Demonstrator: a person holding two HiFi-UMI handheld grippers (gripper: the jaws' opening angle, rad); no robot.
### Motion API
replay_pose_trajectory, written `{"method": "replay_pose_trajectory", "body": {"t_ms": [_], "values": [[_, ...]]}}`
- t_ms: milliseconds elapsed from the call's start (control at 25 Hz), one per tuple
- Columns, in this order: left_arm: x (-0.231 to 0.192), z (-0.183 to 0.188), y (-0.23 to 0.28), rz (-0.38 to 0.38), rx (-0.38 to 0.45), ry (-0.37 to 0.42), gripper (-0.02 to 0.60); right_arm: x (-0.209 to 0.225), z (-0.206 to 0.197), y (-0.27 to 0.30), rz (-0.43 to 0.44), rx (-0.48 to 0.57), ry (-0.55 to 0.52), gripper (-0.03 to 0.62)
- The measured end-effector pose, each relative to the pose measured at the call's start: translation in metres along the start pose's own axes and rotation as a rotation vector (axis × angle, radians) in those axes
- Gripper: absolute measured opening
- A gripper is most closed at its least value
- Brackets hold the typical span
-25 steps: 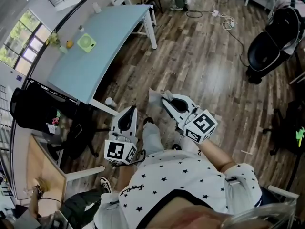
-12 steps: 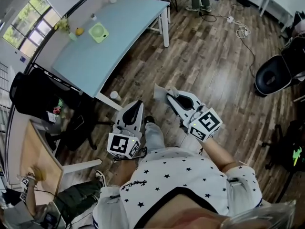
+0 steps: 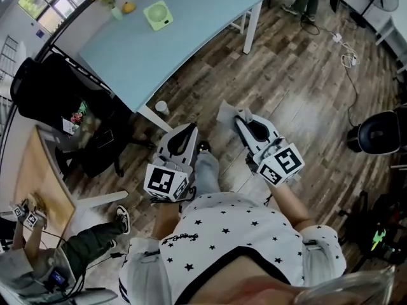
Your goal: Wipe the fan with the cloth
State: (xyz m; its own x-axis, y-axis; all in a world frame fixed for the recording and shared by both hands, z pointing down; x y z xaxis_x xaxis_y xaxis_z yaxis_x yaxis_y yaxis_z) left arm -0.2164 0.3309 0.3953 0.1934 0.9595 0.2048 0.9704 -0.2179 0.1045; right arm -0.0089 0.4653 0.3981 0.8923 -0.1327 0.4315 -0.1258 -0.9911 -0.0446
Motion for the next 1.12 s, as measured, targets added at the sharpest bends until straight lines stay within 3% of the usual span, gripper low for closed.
{"method": "replay_pose_trajectory", "body": {"t_ms": [560, 1120], "values": [[-0.122, -0.021, 0.061, 0.057, -0.009, -0.023, 0.035, 0.052, 0.016, 0.134, 0.019, -0.073, 0.019, 0.018], [-0.224, -0.038, 0.114, 0.000, -0.004, -0.040, 0.035, 0.087, 0.030, 0.232, -0.033, -0.089, 0.018, 0.018]]}}
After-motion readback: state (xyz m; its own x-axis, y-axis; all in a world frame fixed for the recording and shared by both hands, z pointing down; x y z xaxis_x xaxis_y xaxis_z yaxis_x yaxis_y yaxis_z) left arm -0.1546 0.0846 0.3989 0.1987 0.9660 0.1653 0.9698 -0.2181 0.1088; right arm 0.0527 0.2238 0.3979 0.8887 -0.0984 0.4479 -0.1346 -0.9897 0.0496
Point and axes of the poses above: the fingertips, and each gripper's own axes: y forward along the fingers, x to its right, z out of its top, the point moved 10 cm from there along -y, backward along the fingers, and after that the axes turned 13 degrees about y, right-handed, at the moved point
